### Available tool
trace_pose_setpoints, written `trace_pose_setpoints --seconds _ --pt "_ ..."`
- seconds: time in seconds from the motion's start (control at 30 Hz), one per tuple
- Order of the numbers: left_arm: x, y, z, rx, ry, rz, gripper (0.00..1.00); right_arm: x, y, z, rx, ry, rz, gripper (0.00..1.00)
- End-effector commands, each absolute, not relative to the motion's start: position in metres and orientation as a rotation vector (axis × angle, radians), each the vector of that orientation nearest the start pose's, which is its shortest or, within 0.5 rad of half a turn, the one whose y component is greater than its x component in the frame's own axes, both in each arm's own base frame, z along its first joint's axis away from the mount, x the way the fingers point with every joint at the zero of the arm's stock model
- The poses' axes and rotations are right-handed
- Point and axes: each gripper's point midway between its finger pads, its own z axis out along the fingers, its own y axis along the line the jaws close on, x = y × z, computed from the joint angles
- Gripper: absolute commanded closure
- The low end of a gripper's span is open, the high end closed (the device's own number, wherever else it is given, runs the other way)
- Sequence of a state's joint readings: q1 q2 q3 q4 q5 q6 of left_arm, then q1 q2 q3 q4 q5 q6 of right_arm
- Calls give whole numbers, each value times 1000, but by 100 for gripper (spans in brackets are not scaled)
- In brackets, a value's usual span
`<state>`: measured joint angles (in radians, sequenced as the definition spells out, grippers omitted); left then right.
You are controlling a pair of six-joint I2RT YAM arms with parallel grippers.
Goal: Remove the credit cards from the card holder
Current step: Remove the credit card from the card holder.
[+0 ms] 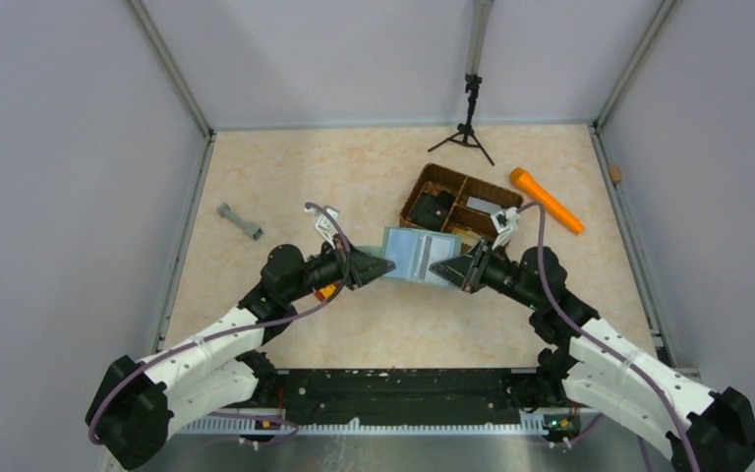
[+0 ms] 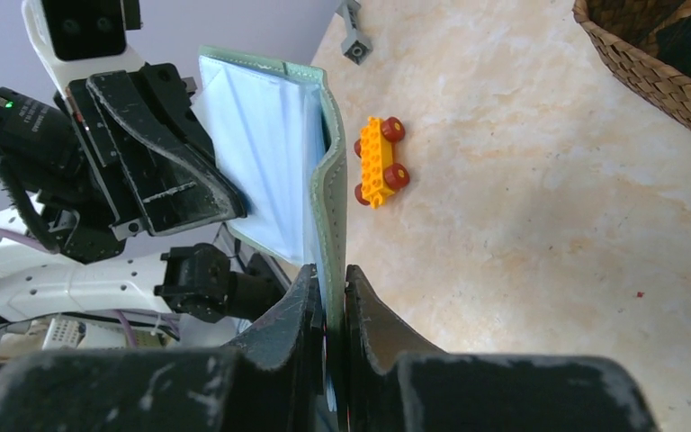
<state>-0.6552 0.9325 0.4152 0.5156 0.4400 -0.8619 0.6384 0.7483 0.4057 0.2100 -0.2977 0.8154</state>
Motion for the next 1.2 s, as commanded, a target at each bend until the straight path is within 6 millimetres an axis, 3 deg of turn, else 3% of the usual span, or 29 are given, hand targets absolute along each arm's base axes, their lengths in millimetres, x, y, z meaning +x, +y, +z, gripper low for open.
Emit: trace_pose_setpoints --seconds 0.0,0.23,0.47,0.8,1.0,1.17 --pt "193 -277 258 237 1674 -1506 100 204 232 213 -25 1830 1263 96" --pt "188 -284 269 267 1640 -1579 100 205 229 205 -24 1841 1288 76" --pt "191 -286 262 248 1663 -1577 100 200 233 215 -43 1816 1347 51" --pt "198 -286 254 211 1694 -1550 100 196 230 218 -37 1802 1355 51" --pt "201 -286 253 211 1695 -1536 100 193 218 221 -14 1782 1300 50" --pt "201 -290 256 233 1691 -1554 100 193 213 220 5 1785 1275 62"
